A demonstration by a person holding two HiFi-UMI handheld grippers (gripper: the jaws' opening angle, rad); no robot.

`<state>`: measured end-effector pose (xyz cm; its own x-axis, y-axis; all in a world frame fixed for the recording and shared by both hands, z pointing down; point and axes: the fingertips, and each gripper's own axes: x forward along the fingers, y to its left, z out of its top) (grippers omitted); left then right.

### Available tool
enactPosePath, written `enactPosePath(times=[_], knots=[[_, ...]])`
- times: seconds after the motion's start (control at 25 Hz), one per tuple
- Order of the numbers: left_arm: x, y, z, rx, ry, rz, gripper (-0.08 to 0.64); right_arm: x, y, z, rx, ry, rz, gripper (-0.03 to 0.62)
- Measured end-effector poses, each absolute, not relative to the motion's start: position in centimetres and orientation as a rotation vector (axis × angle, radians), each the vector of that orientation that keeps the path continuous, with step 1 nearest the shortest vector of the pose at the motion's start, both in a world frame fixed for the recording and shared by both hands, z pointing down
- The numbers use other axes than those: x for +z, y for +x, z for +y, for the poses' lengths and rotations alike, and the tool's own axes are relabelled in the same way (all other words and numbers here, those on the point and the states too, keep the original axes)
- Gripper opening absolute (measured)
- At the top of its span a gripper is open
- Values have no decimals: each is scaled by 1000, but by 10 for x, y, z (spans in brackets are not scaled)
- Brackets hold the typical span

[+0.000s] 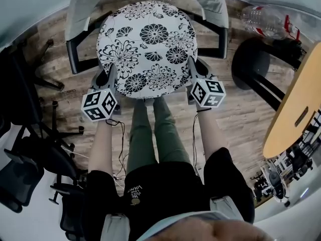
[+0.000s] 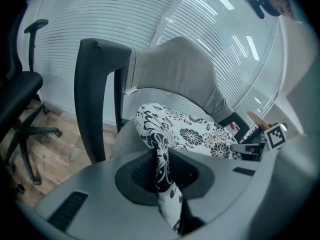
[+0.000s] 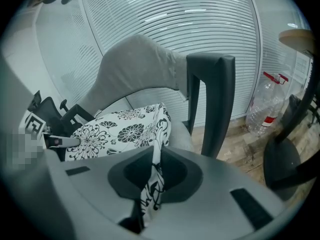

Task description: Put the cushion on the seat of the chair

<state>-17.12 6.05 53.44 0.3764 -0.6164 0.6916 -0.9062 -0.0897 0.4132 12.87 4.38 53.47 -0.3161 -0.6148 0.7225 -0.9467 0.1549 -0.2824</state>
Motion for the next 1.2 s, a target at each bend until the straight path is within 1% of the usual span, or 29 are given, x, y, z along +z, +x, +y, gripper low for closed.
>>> enactPosePath(times=[0.52, 0.68, 0.76, 0.8, 0.84, 0.92, 0.96, 1.04, 1.2], knots=[[556, -177, 60, 454, 1769, -1340, 60, 561, 136, 48, 1031, 1488, -1939, 34], [567, -180, 61, 512, 1735, -1361, 63, 567, 139, 47, 1019, 1498, -1904, 35], [570, -182, 61, 527, 1725, -1383, 77, 568, 139, 47, 997, 1503, -1886, 35], [570, -184, 61, 534, 1720, -1397, 95, 568, 141, 47, 986, 1513, -1875, 39], [570, -187, 62, 541, 1715, -1410, 120, 568, 143, 47, 978, 1528, -1860, 59], [571, -191, 64, 550, 1702, -1429, 158, 568, 150, 49, 970, 1562, -1822, 128], [570, -194, 65, 553, 1695, -1440, 175, 567, 153, 50, 971, 1572, -1808, 146], [569, -202, 66, 568, 1680, -1477, 201, 566, 157, 53, 976, 1580, -1797, 153], [564, -215, 68, 589, 1657, -1539, 201, 564, 159, 56, 989, 1580, -1799, 155]])
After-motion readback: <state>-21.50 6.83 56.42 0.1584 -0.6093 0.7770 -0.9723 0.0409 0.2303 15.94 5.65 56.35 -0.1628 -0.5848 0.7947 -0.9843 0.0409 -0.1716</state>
